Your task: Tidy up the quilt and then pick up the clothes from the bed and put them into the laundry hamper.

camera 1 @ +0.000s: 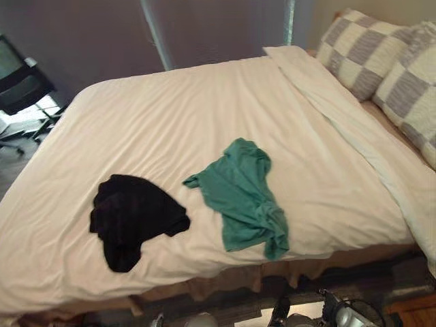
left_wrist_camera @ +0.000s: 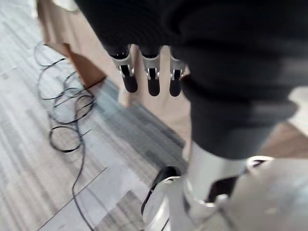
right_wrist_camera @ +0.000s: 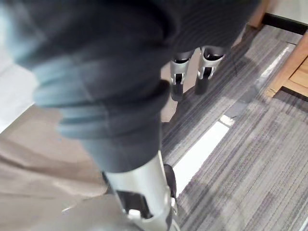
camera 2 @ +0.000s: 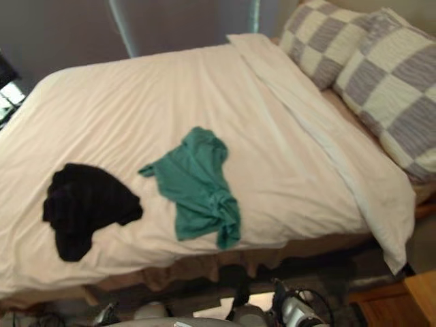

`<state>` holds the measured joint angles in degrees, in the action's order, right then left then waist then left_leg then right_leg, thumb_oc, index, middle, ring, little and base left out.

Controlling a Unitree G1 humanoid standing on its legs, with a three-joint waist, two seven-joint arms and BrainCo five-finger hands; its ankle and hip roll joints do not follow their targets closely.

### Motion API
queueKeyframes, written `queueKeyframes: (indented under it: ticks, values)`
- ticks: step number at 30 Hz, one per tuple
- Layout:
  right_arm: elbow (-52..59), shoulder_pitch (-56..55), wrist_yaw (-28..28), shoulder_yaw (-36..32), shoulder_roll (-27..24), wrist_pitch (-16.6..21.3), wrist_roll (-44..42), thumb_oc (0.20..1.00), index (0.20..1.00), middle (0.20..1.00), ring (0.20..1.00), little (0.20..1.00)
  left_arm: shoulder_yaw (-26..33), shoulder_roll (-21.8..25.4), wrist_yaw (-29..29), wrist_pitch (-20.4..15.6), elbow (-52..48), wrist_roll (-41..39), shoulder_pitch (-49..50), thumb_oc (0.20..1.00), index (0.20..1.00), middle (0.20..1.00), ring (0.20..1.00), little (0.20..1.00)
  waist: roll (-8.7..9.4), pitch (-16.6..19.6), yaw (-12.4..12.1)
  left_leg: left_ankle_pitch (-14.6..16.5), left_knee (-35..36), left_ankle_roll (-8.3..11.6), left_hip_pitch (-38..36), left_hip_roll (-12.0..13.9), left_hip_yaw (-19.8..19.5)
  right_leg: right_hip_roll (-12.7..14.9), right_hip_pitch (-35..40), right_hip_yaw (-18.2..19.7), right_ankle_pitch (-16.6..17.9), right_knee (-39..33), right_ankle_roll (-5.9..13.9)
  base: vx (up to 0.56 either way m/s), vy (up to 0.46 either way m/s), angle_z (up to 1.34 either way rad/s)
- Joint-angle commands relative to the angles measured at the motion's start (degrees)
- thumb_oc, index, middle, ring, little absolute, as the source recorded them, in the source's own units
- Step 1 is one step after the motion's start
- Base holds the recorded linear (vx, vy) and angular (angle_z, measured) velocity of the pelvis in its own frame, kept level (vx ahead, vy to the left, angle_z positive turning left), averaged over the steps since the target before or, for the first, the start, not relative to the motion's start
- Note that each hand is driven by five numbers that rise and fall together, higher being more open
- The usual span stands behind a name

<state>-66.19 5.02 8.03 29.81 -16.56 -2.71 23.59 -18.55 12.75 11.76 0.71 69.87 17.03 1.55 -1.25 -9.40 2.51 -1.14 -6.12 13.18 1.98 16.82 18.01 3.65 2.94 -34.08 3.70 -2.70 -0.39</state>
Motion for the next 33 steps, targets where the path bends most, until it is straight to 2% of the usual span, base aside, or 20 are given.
queueKeyframes:
  ticks: [1, 3, 4, 5, 6, 9, 12, 13, 14, 15, 16, 17, 18, 19, 21, 23, 24, 26, 28, 33]
  values:
    - [2.16, 4.29, 0.47, -0.59, 1.59, 0.92, 0.45, 1.000, 1.000, 1.000, 1.000, 1.000, -3.10, -1.31, 0.44, -1.71, -1.66, 0.88, -4.94, 1.000, 1.000, 1.000, 1.000, 1.000, 0.80, -2.57, -0.83, 3.62, 2.42, -2.96, -6.07, -2.19, 0.31, 8.97, 0.14, 4.69, -7.98, 5.06, 7.35, 0.06, 0.193, -0.44]
    - [2.61, 3.93, 0.57, -0.46, 1.63, 0.99, 1.01, 1.000, 1.000, 1.000, 1.000, 1.000, -3.42, -1.38, 0.35, -1.67, -2.19, 1.06, -4.84, 1.000, 1.000, 1.000, 1.000, 1.000, 0.63, -2.27, -0.59, 3.35, 4.01, -3.14, -7.15, -2.52, 0.90, 9.37, -0.10, 4.68, -7.93, 6.08, 7.46, 0.06, 0.195, -0.37]
    - [3.29, 3.88, 0.64, 0.35, 1.96, 1.25, 2.26, 1.000, 1.000, 1.000, 1.000, 1.000, -3.64, -1.63, 0.36, -1.71, -2.82, 1.05, -4.92, 1.000, 1.000, 1.000, 1.000, 1.000, 0.49, -1.71, -0.48, 3.61, 6.66, -3.75, -9.17, -3.96, 0.92, 9.88, -0.60, 5.13, -7.65, 7.31, 7.93, 0.03, 0.133, -0.08]
    - [3.30, 3.86, 0.64, 0.37, 1.96, 1.25, 2.28, 1.000, 1.000, 1.000, 1.000, 1.000, -3.63, -1.63, 0.35, -1.70, -2.84, 1.05, -4.88, 1.000, 1.000, 1.000, 1.000, 1.000, 0.52, -1.73, -0.49, 3.53, 6.87, -3.80, -9.33, -4.06, 0.98, 9.97, -0.61, 5.18, -7.68, 7.41, 7.99, 0.03, 0.237, 0.12]
    - [3.30, 3.71, 0.46, 2.54, 2.90, 1.50, 5.36, 1.000, 1.000, 1.000, 1.000, 1.000, -3.80, -1.65, 0.42, -1.68, -2.87, 1.52, -4.85, 1.000, 1.000, 1.000, 1.000, 1.000, 0.83, -1.55, -0.88, 3.74, 8.18, -4.32, -10.40, -5.06, 1.09, 10.99, -0.97, 5.08, -7.37, 8.57, 8.42, -0.01, 0.113, 0.20]
    - [3.21, 3.95, 0.77, 3.34, 3.47, 1.56, 5.83, 1.000, 1.000, 1.000, 1.000, 1.000, -3.54, -1.63, 1.04, -1.59, -2.87, 1.30, -4.48, 1.000, 1.000, 1.000, 1.000, 1.000, 1.52, -1.60, -1.33, 4.07, 8.84, -4.98, -11.05, -5.96, 1.20, 12.14, -1.51, 5.49, -7.05, 10.03, 9.08, -0.02, 0.133, 0.39]
    - [1.55, 4.33, -0.45, 3.73, 4.23, 0.95, 7.16, 1.000, 1.000, 1.000, 1.000, 1.000, -0.35, -1.33, 1.28, -0.62, 0.32, -0.98, -2.52, 1.000, 1.000, 1.000, 1.000, 1.000, 2.54, -1.76, -2.79, 4.63, 9.85, -6.18, -11.33, -7.30, 0.69, 13.75, -3.12, 5.81, -6.62, 13.14, 10.18, -0.03, 0.067, 0.31]
    - [0.95, 4.05, 0.06, 2.68, 3.99, 0.78, 6.19, 1.000, 1.000, 1.000, 1.000, 1.000, 1.41, -0.87, 1.97, -0.11, 1.67, -2.07, -1.66, 1.000, 1.000, 1.000, 1.000, 1.000, 2.79, -2.01, -2.98, 4.61, 10.09, -6.40, -11.09, -7.61, 0.19, 13.03, -4.29, 7.63, -7.53, 15.45, 10.70, -0.03, 0.029, 0.46]
    - [0.93, 4.06, 0.07, 2.69, 4.00, 0.78, 6.18, 1.000, 1.000, 1.000, 1.000, 1.000, 1.41, -0.87, 1.98, -0.12, 1.69, -2.08, -1.67, 1.000, 1.000, 1.000, 1.000, 1.000, 2.81, -1.98, -3.01, 4.61, 10.11, -6.40, -11.08, -7.63, 0.22, 13.07, -4.40, 7.69, -7.62, 15.58, 10.70, -0.11, -0.086, 0.57]
    - [0.04, 3.98, 0.40, 0.67, 3.62, 0.35, 4.03, 1.000, 1.000, 1.000, 1.000, 1.000, 3.10, -0.34, 2.44, -0.03, 1.91, -3.42, -1.56, 1.000, 1.000, 1.000, 1.000, 1.000, 3.47, -2.79, -2.62, 3.32, 9.31, -6.76, -9.20, -7.84, -0.63, 9.19, -5.73, 13.15, -8.00, 12.78, 9.80, -0.10, -0.079, 0.31]
    - [0.03, 3.99, 0.40, 0.67, 3.63, 0.35, 4.03, 1.000, 1.000, 1.000, 1.000, 1.000, 3.10, -0.33, 2.44, -0.03, 1.90, -3.42, -1.56, 1.000, 1.000, 1.000, 1.000, 1.000, 3.45, -2.80, -2.70, 3.35, 9.29, -6.74, -9.24, -7.79, -0.55, 9.11, -5.70, 13.21, -7.95, 12.69, 9.77, -0.09, -0.159, 0.48]
    - [-1.33, 3.68, 0.82, -0.37, 3.48, -0.15, 3.34, 1.000, 1.000, 1.000, 1.000, 1.000, 4.43, -0.14, 2.87, 0.11, 3.30, -4.30, -0.82, 1.000, 1.000, 1.000, 1.000, 1.000, 3.34, -2.53, -3.30, 3.01, 8.86, -6.60, -8.06, -7.92, -1.15, 8.01, -4.50, 13.15, -8.18, 9.37, 8.71, 0.00, -0.082, 0.41]
    - [-1.35, 3.68, 0.83, -0.37, 3.49, -0.14, 3.34, 1.000, 1.000, 1.000, 1.000, 1.000, 4.42, -0.14, 2.87, 0.10, 3.30, -4.31, -0.82, 1.000, 1.000, 1.000, 1.000, 1.000, 3.32, -2.51, -3.25, 3.02, 8.83, -6.59, -8.01, -7.89, -1.21, 7.97, -4.43, 13.08, -8.12, 9.24, 8.69, 0.01, -0.181, 0.42]
    - [-3.21, 3.21, 0.84, -0.63, 3.44, -0.66, 3.38, 1.000, 1.000, 1.000, 1.000, 1.000, 5.89, -0.22, 3.28, 0.04, 4.25, -5.30, 0.16, 1.000, 1.000, 1.000, 1.000, 1.000, 3.06, -1.97, -3.77, 2.36, 8.06, -5.99, -6.29, -7.44, -1.58, 7.13, -2.56, 12.39, -7.85, 4.39, 8.17, 0.00, -0.102, 0.31]
    - [-3.84, 2.91, 0.94, -0.94, 3.10, -0.77, 3.11, 1.000, 1.000, 1.000, 1.000, 1.000, 6.59, -0.31, 3.32, 0.06, 4.68, -6.05, 0.57, 1.000, 1.000, 1.000, 1.000, 1.000, 2.78, -1.58, -3.99, 2.15, 7.62, -5.81, -5.75, -7.28, -1.92, 6.94, -1.68, 11.92, -7.42, 2.73, 8.05, 0.00, -0.098, 0.21]
    - [-5.41, 2.03, 1.25, -2.60, 2.01, -1.15, 1.92, 1.000, 1.000, 1.000, 1.000, 1.000, 7.95, -0.46, 3.16, 0.02, 5.33, -7.40, 1.15, 1.000, 1.000, 1.000, 1.000, 1.000, 2.54, -1.52, -4.33, 2.26, 5.46, -5.29, -4.35, -7.16, -2.44, 7.11, -0.32, 10.67, -6.97, 1.03, 7.79, -0.05, -0.083, 0.02]
    - [-6.70, 1.26, 2.07, -5.00, 1.02, -1.57, 0.43, 1.000, 1.000, 1.000, 1.000, 1.000, 9.15, -0.31, 2.98, 0.27, 6.40, -8.05, 1.55, 1.000, 1.000, 1.000, 1.000, 1.000, 2.71, -1.87, -4.17, 4.58, 1.12, -4.88, -3.52, -7.52, -2.41, 7.97, 0.64, 8.99, -6.70, 0.55, 7.65, -0.08, -0.046, 0.12]
    - [-7.41, 1.08, 2.25, -6.18, 0.53, -1.80, -0.37, 1.000, 1.000, 1.000, 1.000, 1.000, 9.47, -0.09, 3.07, 0.49, 7.03, -8.02, 1.48, 1.000, 1.000, 1.000, 1.000, 1.000, 2.92, -2.18, -4.02, 6.08, -1.80, -4.66, -3.03, -7.91, -2.82, 8.30, 0.82, 8.77, -7.09, 0.81, 7.38, -0.09, -0.012, 0.25]
    - [-8.25, 0.08, 2.97, -11.11, 0.20, -1.89, -5.57, 1.000, 1.000, 1.000, 1.000, 1.000, 12.05, 0.05, 3.46, 0.89, 8.65, -9.46, 2.73, 1.000, 1.000, 1.000, 1.000, 1.000, 1.77, -1.21, -2.12, 7.04, 0.39, -4.62, -5.31, -7.67, -1.05, 7.67, 0.85, 8.95, -7.98, 1.71, 7.59, 0.02, 0.069, 0.32]
    - [-6.74, -3.14, 5.90, -21.58, -2.80, -1.26, -15.21, 1.000, 1.000, 1.000, 1.000, 1.000, 15.53, 1.98, 3.32, 0.11, 6.68, -12.56, 4.94, 1.000, 1.000, 1.000, 1.000, 1.000, 1.51, 0.22, 0.16, 6.23, 4.98, -5.33, -9.30, -7.97, 1.30, 8.08, 1.52, 9.13, -6.60, 2.00, 8.41, 0.02, 0.055, -0.01]
